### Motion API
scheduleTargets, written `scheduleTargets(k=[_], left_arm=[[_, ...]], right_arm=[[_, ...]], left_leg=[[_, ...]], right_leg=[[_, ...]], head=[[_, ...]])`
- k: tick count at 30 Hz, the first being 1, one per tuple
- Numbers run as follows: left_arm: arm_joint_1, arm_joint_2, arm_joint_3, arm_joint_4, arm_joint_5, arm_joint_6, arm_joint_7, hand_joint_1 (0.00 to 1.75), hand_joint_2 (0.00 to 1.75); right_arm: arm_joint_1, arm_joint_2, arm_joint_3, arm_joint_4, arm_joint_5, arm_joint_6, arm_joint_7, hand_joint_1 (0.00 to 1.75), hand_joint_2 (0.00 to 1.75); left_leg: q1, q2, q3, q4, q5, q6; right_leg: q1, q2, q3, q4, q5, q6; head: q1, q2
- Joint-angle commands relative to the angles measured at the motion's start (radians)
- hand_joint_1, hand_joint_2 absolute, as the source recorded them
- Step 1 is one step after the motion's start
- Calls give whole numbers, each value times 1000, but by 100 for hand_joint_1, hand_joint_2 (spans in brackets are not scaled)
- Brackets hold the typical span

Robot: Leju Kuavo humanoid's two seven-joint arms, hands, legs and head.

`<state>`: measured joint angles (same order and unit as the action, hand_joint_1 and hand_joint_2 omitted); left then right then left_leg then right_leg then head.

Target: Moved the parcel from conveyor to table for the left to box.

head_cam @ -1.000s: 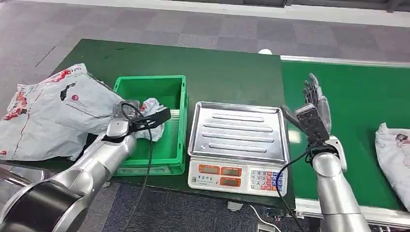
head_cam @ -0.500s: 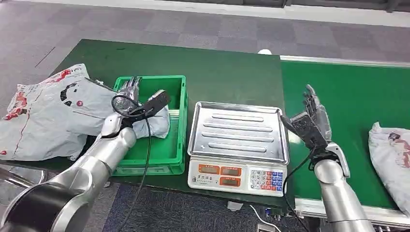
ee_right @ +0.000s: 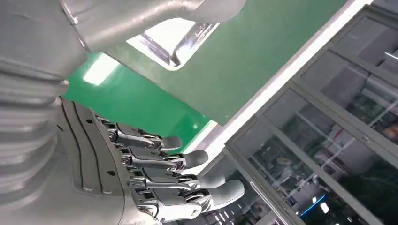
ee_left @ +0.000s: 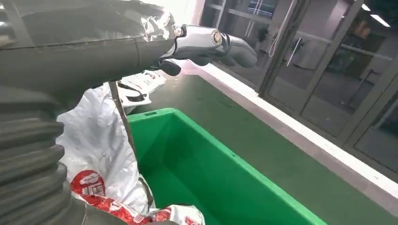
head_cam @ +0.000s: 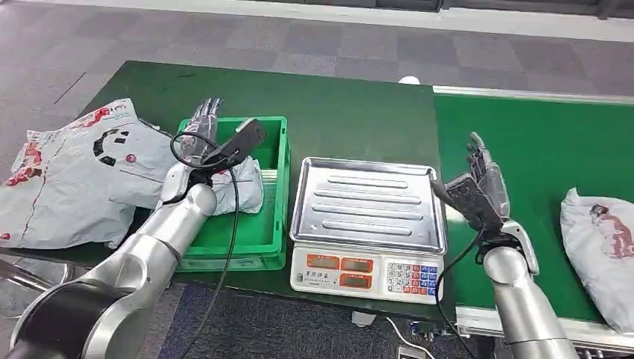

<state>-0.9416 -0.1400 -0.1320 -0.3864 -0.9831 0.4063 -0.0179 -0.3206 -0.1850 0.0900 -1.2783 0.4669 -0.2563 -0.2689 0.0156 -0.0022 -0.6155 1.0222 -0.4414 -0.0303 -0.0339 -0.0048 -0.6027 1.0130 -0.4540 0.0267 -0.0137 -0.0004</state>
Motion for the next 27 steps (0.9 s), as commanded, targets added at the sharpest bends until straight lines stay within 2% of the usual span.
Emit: scheduleTargets(k=[1,3,9,10,12,15,17,18,19,21,27], left_arm=[[-40,-9,60,33,5,1,1,0,175],[-40,-12,68,30,11,25,-20,0,175],[-33,-47,149,-36,178,52,-186,0,175],[-31,-62,174,-46,244,9,-235,0,175],[-13,-104,229,-62,413,-182,-326,0,175],[23,-159,238,-38,579,-430,-370,0,175],[40,-206,193,-12,602,-472,-404,0,175],[36,-209,170,14,701,-545,-412,0,175],[44,-209,15,9,854,-517,-400,0,175],[56,-209,-117,-7,983,-484,-384,0,175],[82,-204,-119,11,1028,-490,-406,0,175]], right_arm=[[-44,-1,46,66,-2,1,3,0,175],[-44,0,45,67,0,4,4,0,175],[-90,4,55,129,-4,5,2,0,175],[-100,7,56,146,-6,5,2,0,175],[-106,27,52,179,-1,-8,-4,0,175],[-97,50,50,212,1,-27,-19,0,175],[-111,68,43,248,7,-39,-18,0,175],[-134,70,44,283,7,-39,-23,0,175],[-180,79,44,350,-6,-47,-55,0,175],[-192,84,48,375,-14,-48,-80,0,175],[-133,80,47,355,-37,-56,-107,0,175]], left_leg=[[1,2,3,-1,-1,2],[1,2,3,-1,-1,2],[1,2,0,0,0,1],[1,3,2,0,-1,2],[1,2,1,0,-1,1],[1,2,2,-1,0,1],[0,0,3,-1,0,1],[1,0,5,-2,0,2],[1,-1,6,-3,0,2],[0,1,4,-1,-1,2],[0,-1,5,-3,-1,1]], right_leg=[[1,2,2,-2,0,-3],[1,2,3,-2,0,-3],[1,1,0,0,0,-2],[1,2,1,-1,1,-3],[1,2,1,-1,1,-2],[1,2,2,-2,1,-2],[1,-1,4,-2,0,-1],[1,-1,6,-4,0,-2],[1,-2,7,-5,0,-2],[1,0,5,-3,1,-2],[1,0,6,-4,0,-3]], head=[[0,0],[0,0],[0,0],[0,0],[0,0],[0,0],[0,0],[0,0],[0,0],[0,0],[0,0]])
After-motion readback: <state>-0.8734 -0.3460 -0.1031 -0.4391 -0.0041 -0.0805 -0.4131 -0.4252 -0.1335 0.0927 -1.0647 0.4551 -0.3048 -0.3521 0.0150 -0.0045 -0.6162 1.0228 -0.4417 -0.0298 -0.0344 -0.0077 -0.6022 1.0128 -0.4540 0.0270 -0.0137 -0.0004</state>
